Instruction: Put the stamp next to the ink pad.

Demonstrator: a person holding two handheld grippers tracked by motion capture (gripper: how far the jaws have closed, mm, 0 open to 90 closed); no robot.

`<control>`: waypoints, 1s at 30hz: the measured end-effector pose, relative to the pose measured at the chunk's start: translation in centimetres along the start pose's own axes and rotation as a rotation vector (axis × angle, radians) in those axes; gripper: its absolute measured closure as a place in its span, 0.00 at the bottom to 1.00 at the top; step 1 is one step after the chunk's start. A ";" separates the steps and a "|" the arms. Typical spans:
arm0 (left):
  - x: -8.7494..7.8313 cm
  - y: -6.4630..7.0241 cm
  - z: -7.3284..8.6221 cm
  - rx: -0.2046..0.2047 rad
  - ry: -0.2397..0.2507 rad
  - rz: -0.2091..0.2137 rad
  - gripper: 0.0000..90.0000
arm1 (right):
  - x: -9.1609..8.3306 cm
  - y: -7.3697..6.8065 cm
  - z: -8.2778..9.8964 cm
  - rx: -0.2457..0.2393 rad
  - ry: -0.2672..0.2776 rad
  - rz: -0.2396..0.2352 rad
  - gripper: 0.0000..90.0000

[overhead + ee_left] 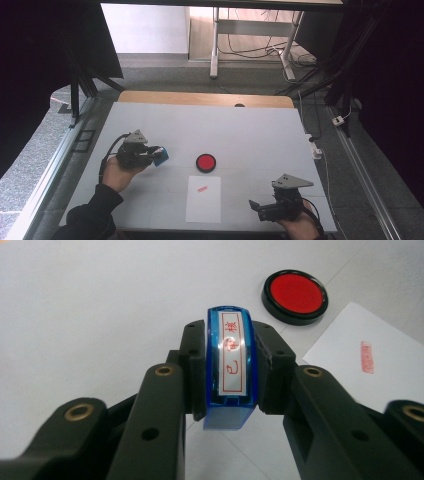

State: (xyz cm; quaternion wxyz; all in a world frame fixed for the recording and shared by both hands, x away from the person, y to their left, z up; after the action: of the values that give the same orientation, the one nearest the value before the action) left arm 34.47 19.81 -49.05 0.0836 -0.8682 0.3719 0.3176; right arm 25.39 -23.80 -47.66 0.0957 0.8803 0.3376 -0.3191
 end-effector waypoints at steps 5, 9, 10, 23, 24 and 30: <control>0.3 -0.2 0.3 -0.006 -0.005 -0.013 0.78 | 0.0 0.0 0.0 0.000 -0.001 -0.003 0.00; 0.7 -0.4 0.6 -0.004 -0.011 -0.023 0.78 | 0.1 0.0 0.0 -0.001 -0.003 -0.005 0.00; 0.8 -0.4 0.6 -0.007 -0.011 -0.024 0.78 | 0.1 0.0 0.0 -0.002 -0.004 -0.005 0.00; 2.0 -0.6 1.2 0.018 -0.033 -0.033 0.78 | 0.1 -0.1 0.0 -0.005 -0.008 -0.010 0.00; 2.2 -0.6 1.3 0.017 -0.036 -0.033 0.78 | 0.1 -0.1 0.0 -0.007 -0.008 -0.010 0.00; 2.7 -0.4 1.5 0.035 -0.074 -0.032 0.78 | 0.1 -0.1 0.0 -0.006 -0.013 -0.012 0.00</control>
State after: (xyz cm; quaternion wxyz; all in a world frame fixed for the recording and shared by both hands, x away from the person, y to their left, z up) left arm 35.40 19.08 -51.95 0.1176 -0.8601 0.3603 0.3415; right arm 25.43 -23.67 -47.74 0.0988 0.8760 0.3432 -0.3242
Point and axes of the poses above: each handheld gripper's, and its own axes: x roughly forward along the jaws, z roughly out of its underside, y roughly to its right, the point moved 2 cm from there along x, roughly forward along the jaws, and after that the axes turned 4 degrees about y, right-handed, at the moved point
